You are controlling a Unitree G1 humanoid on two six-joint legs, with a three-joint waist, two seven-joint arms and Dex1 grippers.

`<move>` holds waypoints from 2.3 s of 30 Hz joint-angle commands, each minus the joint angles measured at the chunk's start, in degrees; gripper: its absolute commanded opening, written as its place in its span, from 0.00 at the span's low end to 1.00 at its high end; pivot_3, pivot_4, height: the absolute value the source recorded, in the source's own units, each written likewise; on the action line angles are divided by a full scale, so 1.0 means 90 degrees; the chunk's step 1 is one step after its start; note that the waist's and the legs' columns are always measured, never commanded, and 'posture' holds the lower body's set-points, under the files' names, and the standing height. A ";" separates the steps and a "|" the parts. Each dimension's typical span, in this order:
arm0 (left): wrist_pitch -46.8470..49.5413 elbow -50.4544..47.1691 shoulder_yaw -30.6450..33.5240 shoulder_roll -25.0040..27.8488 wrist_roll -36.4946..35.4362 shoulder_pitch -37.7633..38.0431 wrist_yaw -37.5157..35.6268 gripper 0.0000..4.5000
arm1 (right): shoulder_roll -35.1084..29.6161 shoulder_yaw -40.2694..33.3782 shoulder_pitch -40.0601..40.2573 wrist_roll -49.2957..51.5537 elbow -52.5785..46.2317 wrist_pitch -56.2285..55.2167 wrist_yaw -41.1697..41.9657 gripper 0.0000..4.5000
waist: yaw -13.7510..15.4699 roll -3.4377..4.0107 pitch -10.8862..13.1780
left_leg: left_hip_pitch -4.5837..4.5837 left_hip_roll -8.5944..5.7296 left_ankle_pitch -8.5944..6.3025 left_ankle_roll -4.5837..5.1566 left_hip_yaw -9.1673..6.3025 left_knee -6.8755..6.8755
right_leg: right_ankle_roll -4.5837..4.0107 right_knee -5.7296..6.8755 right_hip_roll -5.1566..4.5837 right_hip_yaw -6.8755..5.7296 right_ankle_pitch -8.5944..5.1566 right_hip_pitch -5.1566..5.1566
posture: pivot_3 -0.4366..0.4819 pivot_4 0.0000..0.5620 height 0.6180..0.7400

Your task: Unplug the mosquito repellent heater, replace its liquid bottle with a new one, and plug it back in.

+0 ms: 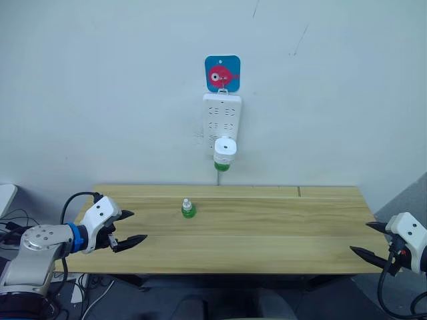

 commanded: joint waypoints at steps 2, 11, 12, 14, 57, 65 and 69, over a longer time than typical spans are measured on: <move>0.0034 -0.0001 0.0092 0.0042 -0.0086 -0.0082 -0.0004 1.00 | -0.0033 -0.0189 -0.0063 0.0107 -0.0149 -0.0070 0.0038 0.98 | 0.0001 0.0000 0.0000 | 0.0000 0.0000 0.0000 0.0000 0.0000 0.0000 | 0.0000 0.0000 0.0000 0.0000 0.0000 0.0000 | 0.55 0.10 0.94; -0.0314 0.0145 0.0137 0.0010 -0.0168 -0.0009 -0.0183 1.00 | -0.0005 -0.0134 -0.0171 0.0095 0.0008 -0.0168 0.0066 0.98 | 0.0003 0.0001 -0.0002 | 0.0001 0.0000 0.0000 0.0000 0.0000 0.0000 | 0.0000 0.0000 0.0000 0.0000 0.0000 0.0000 | 0.56 0.10 0.94; -0.0308 0.0176 0.0140 0.0011 -0.0250 -0.0019 -0.0303 1.00 | -0.0006 -0.0131 -0.0173 0.0087 0.0030 -0.0186 0.0067 0.98 | 0.0003 0.0000 -0.0003 | 0.0001 0.0000 0.0000 0.0000 0.0000 0.0000 | 0.0000 0.0000 0.0000 0.0000 0.0000 0.0000 | 0.56 0.10 0.94; -0.0379 0.0283 0.0171 -0.0002 -0.0331 -0.0088 -0.0408 1.00 | -0.0020 -0.0119 -0.0159 0.0045 0.0074 -0.0263 0.0071 0.98 | 0.0003 0.0000 -0.0003 | 0.0001 0.0000 0.0000 0.0000 0.0000 0.0000 | 0.0000 0.0000 0.0001 0.0000 0.0000 0.0000 | 0.55 0.10 0.94; 0.1073 -0.0078 0.0047 -0.1395 -0.1443 -0.2770 0.0605 0.74 | 0.0661 0.0272 -0.2377 0.3352 -0.4363 0.3380 -0.2550 1.00 | -0.0271 -0.0029 -0.0024 | 0.0000 0.0012 -0.0001 0.0000 -0.0010 0.0006 | -0.0002 -0.0002 0.0027 0.0007 0.0001 0.0001 | 0.37 0.17 0.94; 0.0552 0.1120 -0.0145 -0.1905 -0.1058 -0.3852 0.0858 0.74 | 0.0574 0.0385 -0.2548 0.3644 -0.4838 0.3730 -0.2959 1.00 | -0.0374 -0.0040 0.0002 | -0.0003 0.0015 -0.0001 0.0000 -0.0012 0.0007 | -0.0002 -0.0004 0.0034 0.0008 0.0002 -0.0001 | 0.32 0.20 0.94; 0.0151 0.1928 -0.0167 -0.2073 -0.0850 -0.4339 0.0884 0.74 | 0.0567 0.0406 -0.2575 0.3726 -0.4959 0.3825 -0.3105 1.00 | -0.0446 -0.0046 0.0018 | -0.0004 0.0015 -0.0001 0.0000 -0.0011 0.0007 | -0.0001 -0.0006 0.0034 0.0012 0.0002 -0.0001 | 0.31 0.20 0.94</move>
